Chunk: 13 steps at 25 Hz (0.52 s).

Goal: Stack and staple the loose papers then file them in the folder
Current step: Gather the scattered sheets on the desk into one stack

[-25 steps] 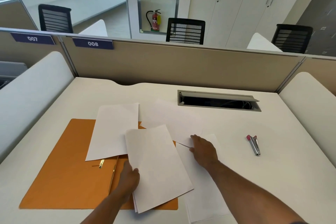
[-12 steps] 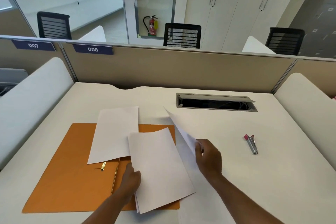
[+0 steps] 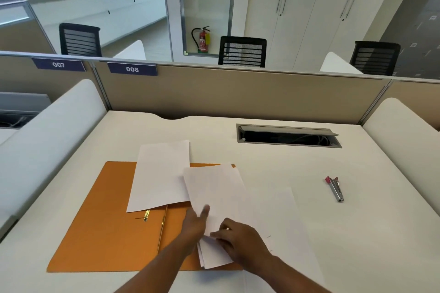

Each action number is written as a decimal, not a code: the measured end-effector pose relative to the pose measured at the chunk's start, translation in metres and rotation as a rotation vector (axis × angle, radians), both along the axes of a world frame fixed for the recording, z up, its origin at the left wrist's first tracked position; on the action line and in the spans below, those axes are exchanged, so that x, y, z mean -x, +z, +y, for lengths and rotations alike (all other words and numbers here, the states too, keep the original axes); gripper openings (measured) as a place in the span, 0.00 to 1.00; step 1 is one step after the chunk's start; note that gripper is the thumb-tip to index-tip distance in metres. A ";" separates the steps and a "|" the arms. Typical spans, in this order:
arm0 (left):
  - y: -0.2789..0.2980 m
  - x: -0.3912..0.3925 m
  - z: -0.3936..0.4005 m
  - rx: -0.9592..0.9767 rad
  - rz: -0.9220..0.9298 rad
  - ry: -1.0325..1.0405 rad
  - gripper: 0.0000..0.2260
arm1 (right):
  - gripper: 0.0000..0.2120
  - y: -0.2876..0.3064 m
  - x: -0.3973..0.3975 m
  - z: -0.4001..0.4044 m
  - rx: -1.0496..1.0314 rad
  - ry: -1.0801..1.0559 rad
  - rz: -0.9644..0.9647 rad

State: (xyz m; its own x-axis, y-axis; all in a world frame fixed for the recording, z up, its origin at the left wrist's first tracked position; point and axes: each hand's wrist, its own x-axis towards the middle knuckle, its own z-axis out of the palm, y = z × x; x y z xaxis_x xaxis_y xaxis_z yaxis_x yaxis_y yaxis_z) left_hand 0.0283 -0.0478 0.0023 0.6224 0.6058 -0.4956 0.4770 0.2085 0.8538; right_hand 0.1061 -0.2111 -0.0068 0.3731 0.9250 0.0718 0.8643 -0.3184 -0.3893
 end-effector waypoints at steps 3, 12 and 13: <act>-0.001 0.004 0.001 -0.080 -0.030 -0.035 0.19 | 0.23 0.008 -0.007 0.002 0.023 -0.055 0.139; 0.038 -0.006 0.003 -0.255 -0.327 -0.070 0.15 | 0.37 0.056 -0.110 -0.004 -0.470 -0.778 0.846; 0.044 -0.009 0.002 -0.260 -0.372 -0.066 0.14 | 0.31 0.064 -0.116 -0.005 -0.527 -0.705 1.007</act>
